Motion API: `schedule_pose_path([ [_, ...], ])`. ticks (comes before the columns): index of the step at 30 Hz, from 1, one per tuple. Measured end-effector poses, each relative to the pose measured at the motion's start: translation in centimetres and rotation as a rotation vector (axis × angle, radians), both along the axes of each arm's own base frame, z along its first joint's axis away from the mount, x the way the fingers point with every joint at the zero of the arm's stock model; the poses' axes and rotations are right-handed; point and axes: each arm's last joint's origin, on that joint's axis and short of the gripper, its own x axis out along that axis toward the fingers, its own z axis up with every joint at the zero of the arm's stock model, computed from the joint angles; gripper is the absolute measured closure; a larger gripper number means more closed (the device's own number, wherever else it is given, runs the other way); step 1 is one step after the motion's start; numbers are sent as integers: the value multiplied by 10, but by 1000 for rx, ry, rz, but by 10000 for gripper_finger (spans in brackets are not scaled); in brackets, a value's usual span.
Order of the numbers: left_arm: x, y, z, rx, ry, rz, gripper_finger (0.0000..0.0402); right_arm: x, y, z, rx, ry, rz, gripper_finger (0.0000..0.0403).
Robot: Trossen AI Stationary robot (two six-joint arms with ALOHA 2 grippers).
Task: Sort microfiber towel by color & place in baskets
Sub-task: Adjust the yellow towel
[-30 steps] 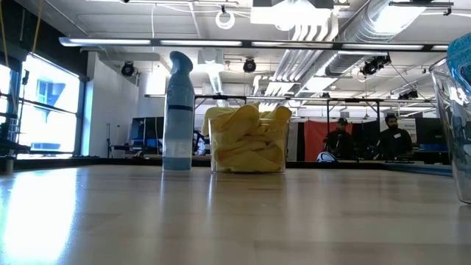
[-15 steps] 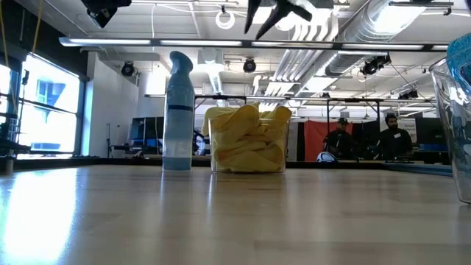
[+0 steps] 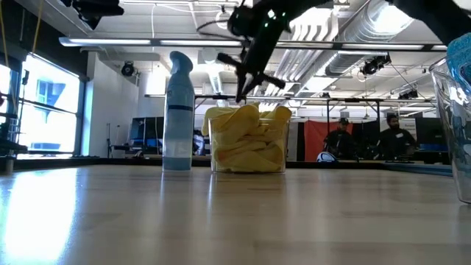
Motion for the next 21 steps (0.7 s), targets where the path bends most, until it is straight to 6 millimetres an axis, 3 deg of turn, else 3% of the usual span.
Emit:
schedule_pose_path([
  [4,-3,4,-2,31,27,37,298,12,-10,-38,78,73,3,401],
  [10,-4,11,-2,49,32,95,298,30,-23,-111,245,167,65,402],
  [13,-5,12,-2,48,33,111,298,40,-25,-134,292,145,129,401],
  [17,-5,13,-2,46,33,117,298,45,-23,-129,239,138,134,401],
  [21,-5,13,-2,46,33,117,298,45,-25,-109,214,150,152,401],
])
